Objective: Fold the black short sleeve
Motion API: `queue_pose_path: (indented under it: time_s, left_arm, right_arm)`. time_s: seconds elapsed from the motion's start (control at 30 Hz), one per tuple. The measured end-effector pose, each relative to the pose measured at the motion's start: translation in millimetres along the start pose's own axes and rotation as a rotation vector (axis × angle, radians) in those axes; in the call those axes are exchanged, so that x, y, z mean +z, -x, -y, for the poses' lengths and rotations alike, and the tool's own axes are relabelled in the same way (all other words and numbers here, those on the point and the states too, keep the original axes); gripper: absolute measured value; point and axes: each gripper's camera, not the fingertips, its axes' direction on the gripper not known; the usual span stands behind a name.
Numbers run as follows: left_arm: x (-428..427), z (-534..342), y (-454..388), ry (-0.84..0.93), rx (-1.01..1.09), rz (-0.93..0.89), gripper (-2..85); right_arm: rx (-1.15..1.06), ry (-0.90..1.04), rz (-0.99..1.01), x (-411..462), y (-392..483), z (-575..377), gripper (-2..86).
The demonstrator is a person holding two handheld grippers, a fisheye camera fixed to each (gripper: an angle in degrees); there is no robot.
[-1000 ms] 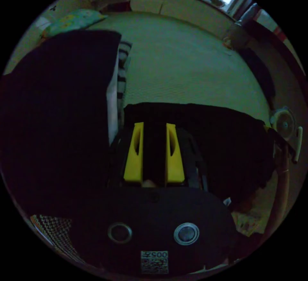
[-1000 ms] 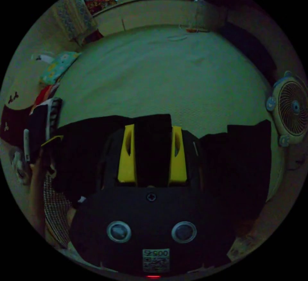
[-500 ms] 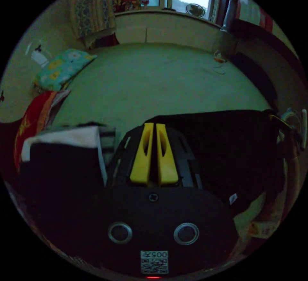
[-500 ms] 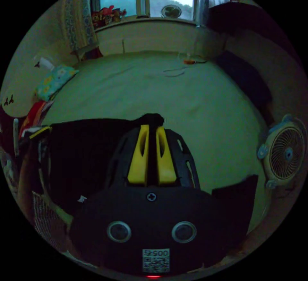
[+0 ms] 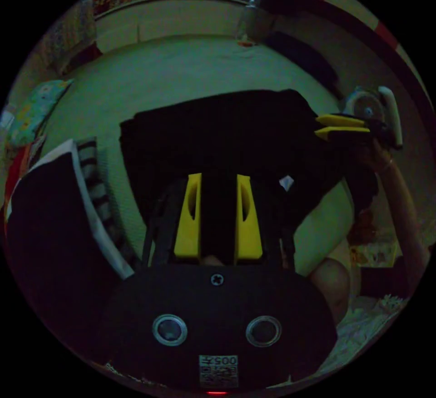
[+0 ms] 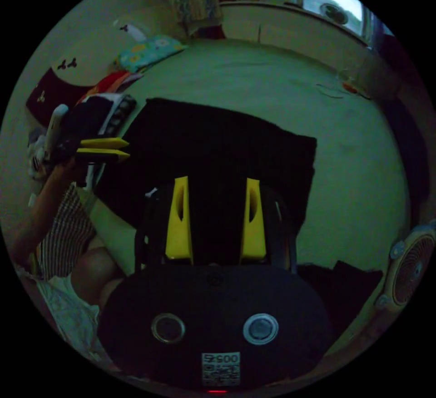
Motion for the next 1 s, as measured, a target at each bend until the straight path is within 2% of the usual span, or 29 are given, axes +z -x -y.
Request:
queue_pose_path:
  time_s: [0.07,0.13,0.2,0.33,0.47,0.6,0.77,0.87,1.0]
  left_arm:
    - [10,-11,-16,0.017,-0.012,-0.036,11.1]
    - [17,-19,-27,0.043,-0.010,0.001,8.7]
    - [16,-28,-37,0.027,-0.014,0.026,7.6]
    - [-9,-56,-59,-0.035,-0.016,0.037,3.6]
    - [-32,-102,-90,-0.065,0.025,0.079,3.4]
    - [-34,-149,-108,-0.013,-0.016,0.130,5.2]
    - [-56,-222,-117,-0.065,-0.178,0.237,8.1]
    - [-69,-250,-112,-0.101,-0.317,0.320,8.7]
    - [-75,-273,-112,-0.115,-0.430,0.280,8.7]
  right_arm:
    - [-0.019,0.068,-0.022,15,11,-3,14.7]
    - [-0.032,0.120,-0.093,27,20,-9,12.9]
    - [-0.053,0.087,-0.186,24,33,-20,4.6]
    - [-0.075,-0.038,-0.147,-9,50,-48,-0.8]
    - [-0.086,-0.104,-0.135,-33,69,-98,-1.0]
    - [0.037,-0.008,-0.179,-17,67,-149,1.2]
    - [0.248,-0.074,-0.114,-29,45,-204,8.1]
    - [0.401,-0.137,-0.151,-42,29,-228,9.5]
    - [0.494,-0.166,-0.195,-45,20,-239,9.7]
